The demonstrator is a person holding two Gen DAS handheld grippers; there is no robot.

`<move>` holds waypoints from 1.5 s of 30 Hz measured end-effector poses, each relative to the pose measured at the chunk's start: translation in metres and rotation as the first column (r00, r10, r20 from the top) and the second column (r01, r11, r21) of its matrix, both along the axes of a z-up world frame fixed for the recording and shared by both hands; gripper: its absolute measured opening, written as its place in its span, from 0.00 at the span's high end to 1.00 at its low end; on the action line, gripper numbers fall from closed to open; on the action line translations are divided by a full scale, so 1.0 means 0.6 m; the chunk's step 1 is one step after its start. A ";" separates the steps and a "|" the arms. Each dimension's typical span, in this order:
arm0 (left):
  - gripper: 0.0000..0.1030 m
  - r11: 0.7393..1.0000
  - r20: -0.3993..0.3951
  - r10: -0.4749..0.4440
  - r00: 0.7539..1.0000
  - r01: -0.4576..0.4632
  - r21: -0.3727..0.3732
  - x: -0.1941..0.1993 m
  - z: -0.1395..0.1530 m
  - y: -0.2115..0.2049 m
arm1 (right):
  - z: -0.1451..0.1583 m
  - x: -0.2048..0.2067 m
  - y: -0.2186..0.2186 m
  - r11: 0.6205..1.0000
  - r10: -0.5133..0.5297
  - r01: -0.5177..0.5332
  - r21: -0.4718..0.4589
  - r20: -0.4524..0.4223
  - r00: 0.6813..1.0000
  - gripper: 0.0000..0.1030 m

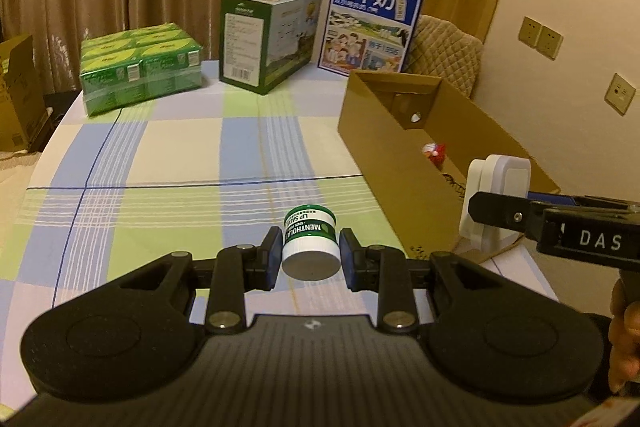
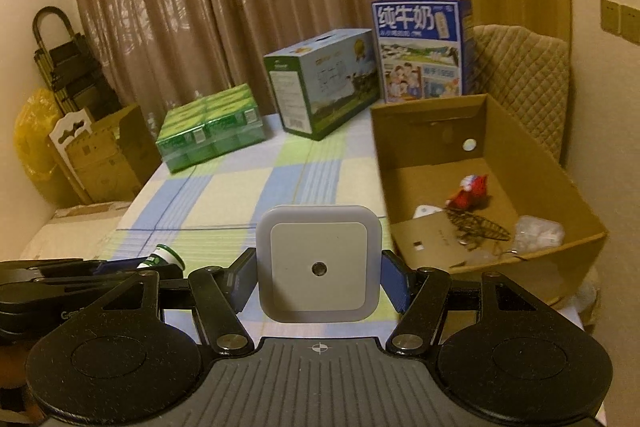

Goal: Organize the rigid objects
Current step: 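Carry the MENTHOL jar and the night-light over the cardboard box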

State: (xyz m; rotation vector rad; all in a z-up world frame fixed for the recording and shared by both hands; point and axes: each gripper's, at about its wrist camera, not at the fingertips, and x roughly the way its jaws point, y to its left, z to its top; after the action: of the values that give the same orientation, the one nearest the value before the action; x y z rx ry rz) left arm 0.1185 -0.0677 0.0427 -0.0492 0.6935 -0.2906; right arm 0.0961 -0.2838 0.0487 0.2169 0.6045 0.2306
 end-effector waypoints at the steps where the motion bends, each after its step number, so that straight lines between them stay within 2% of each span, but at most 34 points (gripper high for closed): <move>1: 0.75 1.000 0.002 -0.004 1.000 0.004 0.002 -0.001 0.001 -0.004 | 0.001 -0.002 -0.004 1.000 -0.005 0.005 -0.001 0.001 1.000 0.41; 10: 0.75 0.999 0.013 -0.036 0.999 0.036 -0.023 -0.012 0.012 -0.045 | 0.013 -0.027 -0.065 0.997 -0.057 0.059 -0.052 0.035 0.998 0.41; 23: 0.75 0.990 0.020 -0.138 0.990 0.139 -0.037 0.003 0.032 -0.147 | 0.017 -0.024 -0.208 0.980 -0.190 0.191 -0.052 0.027 0.981 0.41; 33: 0.75 0.980 0.029 -0.198 0.980 0.199 -0.031 0.027 0.044 -0.223 | 0.011 0.004 -0.250 0.978 -0.189 0.190 -0.092 0.016 0.982 0.41; 45: 0.75 0.975 0.018 -0.219 0.976 0.219 -0.029 0.069 0.040 -0.264 | -0.012 0.049 -0.256 0.980 -0.147 0.144 -0.138 -0.010 0.989 0.41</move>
State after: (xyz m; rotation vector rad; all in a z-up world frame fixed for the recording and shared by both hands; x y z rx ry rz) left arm 0.1599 -0.2262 0.0665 0.0005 0.6807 -0.5133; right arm 0.1257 -0.4372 0.0414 0.1299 0.6189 0.0455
